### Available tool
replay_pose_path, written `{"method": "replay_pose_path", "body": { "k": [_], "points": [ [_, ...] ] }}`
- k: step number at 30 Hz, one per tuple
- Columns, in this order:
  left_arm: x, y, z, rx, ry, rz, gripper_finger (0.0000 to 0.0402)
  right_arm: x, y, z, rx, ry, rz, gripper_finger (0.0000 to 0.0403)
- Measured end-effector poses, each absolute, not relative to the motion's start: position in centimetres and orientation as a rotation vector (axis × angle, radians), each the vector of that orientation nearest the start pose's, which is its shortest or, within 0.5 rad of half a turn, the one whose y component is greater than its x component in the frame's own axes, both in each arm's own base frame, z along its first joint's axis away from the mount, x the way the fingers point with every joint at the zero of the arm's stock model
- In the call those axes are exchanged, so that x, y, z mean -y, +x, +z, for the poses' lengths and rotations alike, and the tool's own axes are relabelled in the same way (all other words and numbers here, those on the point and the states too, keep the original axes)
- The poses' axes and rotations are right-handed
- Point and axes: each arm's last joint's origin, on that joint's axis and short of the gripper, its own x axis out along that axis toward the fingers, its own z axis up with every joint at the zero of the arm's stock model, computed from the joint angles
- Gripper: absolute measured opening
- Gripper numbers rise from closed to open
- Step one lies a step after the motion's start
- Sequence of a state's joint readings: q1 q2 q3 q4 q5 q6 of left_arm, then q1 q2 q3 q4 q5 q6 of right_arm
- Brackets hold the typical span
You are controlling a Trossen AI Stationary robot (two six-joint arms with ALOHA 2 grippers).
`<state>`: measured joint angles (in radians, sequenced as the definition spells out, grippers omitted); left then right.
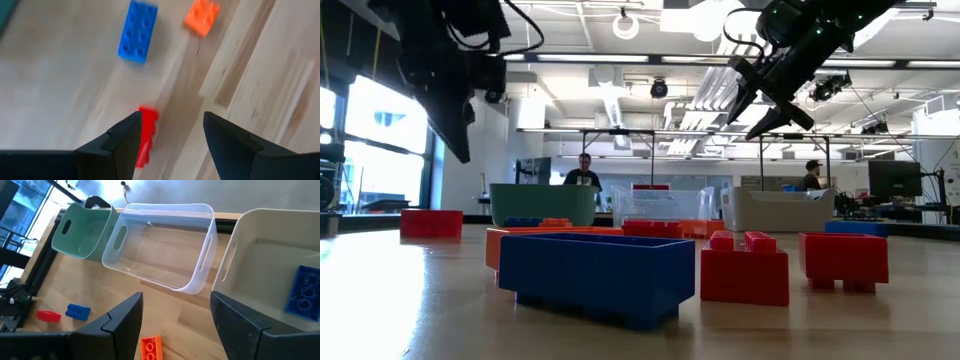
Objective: Sort & place blocks by color
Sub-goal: Put the red game piece into the blue bin
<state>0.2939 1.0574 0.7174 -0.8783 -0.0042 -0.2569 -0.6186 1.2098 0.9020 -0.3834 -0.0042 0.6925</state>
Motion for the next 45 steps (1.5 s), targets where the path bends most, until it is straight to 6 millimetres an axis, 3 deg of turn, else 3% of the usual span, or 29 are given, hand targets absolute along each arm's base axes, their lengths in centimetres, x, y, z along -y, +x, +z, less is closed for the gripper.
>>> {"method": "replay_pose_path", "body": {
  "k": [13, 38, 41, 45],
  "points": [
    [-5.6, 18.1, 18.4, -1.426, -0.388, 0.457, 0.02, 14.6, 20.6, 27.2, -0.451, 0.843, -0.796, 0.022],
    [-6.3, 19.9, 13.8, -1.635, -0.37, 0.529, 0.0198, 14.6, 20.6, 27.2, -0.454, 0.847, -0.785, 0.022],
    [-6.3, 19.9, 13.6, -1.645, -0.357, 0.512, 0.0182, 14.6, 20.6, 27.2, -0.454, 0.847, -0.785, 0.022],
    [-6.4, 20.0, 13.6, -1.652, -0.33, 0.48, 0.013, 14.6, 20.7, 27.2, -0.456, 0.853, -0.77, 0.022]
  ]
}}
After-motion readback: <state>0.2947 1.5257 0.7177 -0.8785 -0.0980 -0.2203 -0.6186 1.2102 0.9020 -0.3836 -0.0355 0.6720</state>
